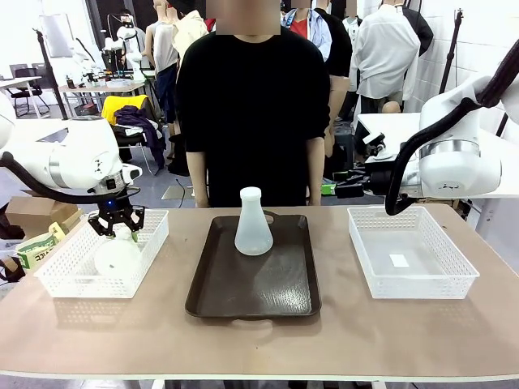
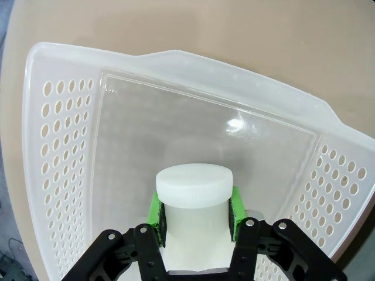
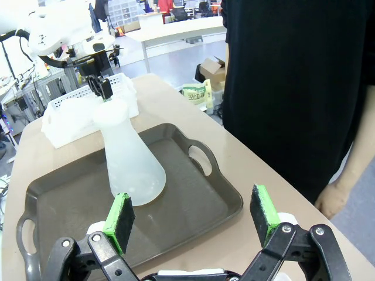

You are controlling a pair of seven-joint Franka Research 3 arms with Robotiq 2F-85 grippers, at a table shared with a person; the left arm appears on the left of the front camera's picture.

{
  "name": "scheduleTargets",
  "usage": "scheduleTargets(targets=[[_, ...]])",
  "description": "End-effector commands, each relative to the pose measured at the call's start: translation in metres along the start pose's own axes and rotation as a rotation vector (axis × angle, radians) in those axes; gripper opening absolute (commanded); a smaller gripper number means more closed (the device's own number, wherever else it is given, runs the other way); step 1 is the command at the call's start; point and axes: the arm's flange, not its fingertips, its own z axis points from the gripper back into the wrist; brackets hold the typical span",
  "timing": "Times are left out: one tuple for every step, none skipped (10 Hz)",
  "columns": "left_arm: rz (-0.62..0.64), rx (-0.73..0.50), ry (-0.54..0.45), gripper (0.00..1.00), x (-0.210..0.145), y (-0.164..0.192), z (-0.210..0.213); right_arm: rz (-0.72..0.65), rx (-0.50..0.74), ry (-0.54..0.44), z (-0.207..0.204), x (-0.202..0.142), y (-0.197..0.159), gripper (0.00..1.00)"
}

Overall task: Prepare the laboratory tools.
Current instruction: Place the picked Big flask upright in the Handle tray as directed by the person.

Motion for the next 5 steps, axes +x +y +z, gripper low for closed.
scheduleTargets(targets=[[-0.004,-0.002,-0.004,0.00,0.000,-0.001,0.000,-0.008,0.011,0.017,-0.001,0.001,-0.002,1.00],[-0.004,-0.002,-0.004,0.00,0.000,-0.001,0.000,-0.008,0.011,0.017,-0.001,0.001,-0.002,1.00],[0.000,0.000,0.000,0.00,0.000,0.000,0.000,-0.008,0.011,0.017,-0.001,0.001,-0.002,1.00],[-0.005,0.013,-0.041,0.00,-0.005,0.002,0.011,-0.008,0.011,0.017,-0.001,0.001,-0.002,1.00],[0.002,-0.001,-0.055,0.00,-0.008,0.005,0.021,-0.008,0.011,0.017,-0.001,0.001,-0.002,1.00]])
